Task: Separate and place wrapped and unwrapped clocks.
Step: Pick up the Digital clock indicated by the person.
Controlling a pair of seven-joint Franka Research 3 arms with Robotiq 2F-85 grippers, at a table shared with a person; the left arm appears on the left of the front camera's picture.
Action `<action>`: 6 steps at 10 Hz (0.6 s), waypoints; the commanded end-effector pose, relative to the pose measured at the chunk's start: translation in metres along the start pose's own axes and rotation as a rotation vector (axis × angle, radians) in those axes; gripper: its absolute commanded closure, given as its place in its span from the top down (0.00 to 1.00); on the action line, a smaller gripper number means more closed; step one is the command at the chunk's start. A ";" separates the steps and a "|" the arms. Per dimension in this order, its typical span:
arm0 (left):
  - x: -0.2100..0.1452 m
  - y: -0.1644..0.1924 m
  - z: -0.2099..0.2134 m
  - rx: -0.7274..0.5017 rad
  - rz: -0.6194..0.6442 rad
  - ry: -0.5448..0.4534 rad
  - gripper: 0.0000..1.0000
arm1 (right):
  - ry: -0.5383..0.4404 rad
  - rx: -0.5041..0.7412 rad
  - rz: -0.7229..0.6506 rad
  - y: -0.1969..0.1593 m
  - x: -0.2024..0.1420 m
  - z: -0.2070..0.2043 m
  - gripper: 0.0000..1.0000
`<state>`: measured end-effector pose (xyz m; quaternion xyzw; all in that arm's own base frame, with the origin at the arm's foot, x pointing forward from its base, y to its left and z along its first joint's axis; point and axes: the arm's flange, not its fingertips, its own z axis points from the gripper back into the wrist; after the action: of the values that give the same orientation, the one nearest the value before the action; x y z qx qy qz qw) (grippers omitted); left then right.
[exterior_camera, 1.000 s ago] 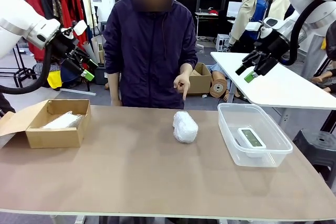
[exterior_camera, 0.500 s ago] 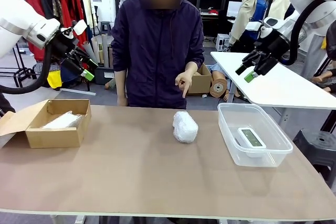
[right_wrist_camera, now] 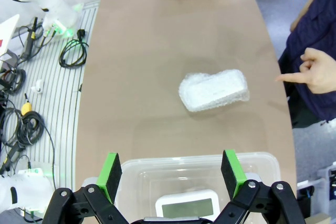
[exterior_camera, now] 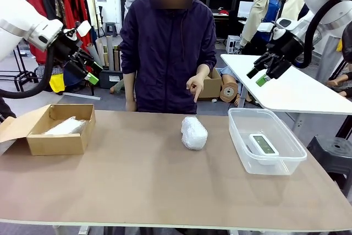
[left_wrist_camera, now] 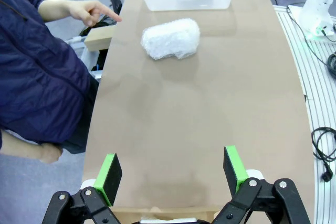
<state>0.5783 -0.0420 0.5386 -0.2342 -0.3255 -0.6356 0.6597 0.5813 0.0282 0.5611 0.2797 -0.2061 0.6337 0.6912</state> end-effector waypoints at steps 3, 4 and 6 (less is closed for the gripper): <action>0.001 0.000 0.001 0.009 0.009 -0.007 1.00 | 0.018 0.001 0.005 0.002 0.001 0.000 1.00; 0.000 0.000 0.000 0.000 0.000 0.000 1.00 | 0.018 0.001 0.005 0.002 0.001 0.000 1.00; 0.026 -0.003 -0.026 -0.037 0.073 0.012 1.00 | 0.018 0.001 0.005 0.002 0.001 0.000 1.00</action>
<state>0.5771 -0.0612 0.5364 -0.2484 -0.3144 -0.6324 0.6629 0.5813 0.0283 0.5611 0.2797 -0.2061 0.6338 0.6911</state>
